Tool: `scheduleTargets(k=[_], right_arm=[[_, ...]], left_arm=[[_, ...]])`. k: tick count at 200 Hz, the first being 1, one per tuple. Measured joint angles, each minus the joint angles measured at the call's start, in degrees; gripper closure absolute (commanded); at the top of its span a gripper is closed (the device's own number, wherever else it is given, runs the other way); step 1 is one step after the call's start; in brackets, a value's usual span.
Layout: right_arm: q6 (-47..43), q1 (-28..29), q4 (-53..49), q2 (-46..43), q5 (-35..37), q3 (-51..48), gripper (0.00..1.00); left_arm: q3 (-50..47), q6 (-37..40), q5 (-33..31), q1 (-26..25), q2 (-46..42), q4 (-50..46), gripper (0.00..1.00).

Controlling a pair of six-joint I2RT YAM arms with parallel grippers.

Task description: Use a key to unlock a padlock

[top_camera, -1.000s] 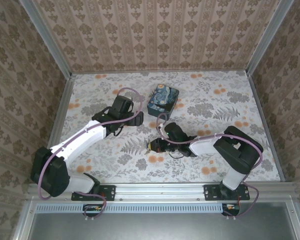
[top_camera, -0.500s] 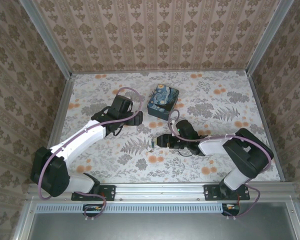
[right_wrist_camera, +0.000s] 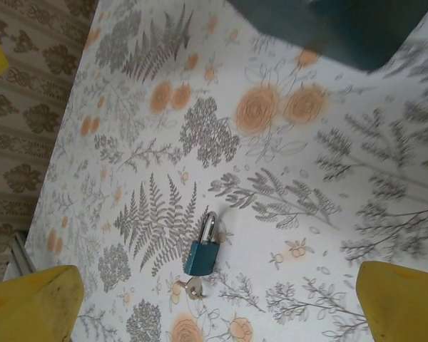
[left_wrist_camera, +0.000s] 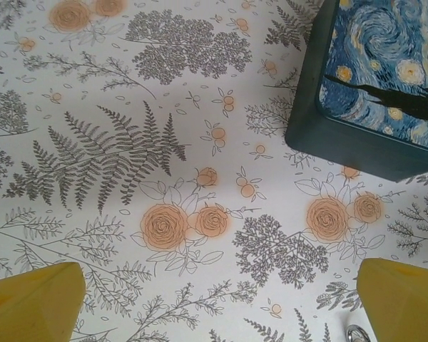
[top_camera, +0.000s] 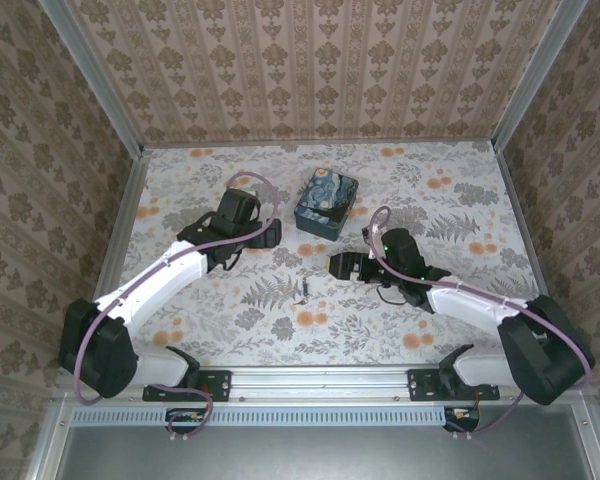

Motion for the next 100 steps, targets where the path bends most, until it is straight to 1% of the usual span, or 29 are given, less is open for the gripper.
scheduleTargets(k=[57, 100], right_arm=[[-3.8, -3.3, -6.6, -7.8, 7.9, 0.0, 0.00], [-8.2, -5.0, -9.6, -10.1, 15.0, 0.5, 0.01]], left_arm=[[0.0, 0.1, -4.5, 0.1, -0.4, 0.5, 0.00], [-1.4, 1.9, -8.1, 0.4, -1.3, 3.8, 0.00]])
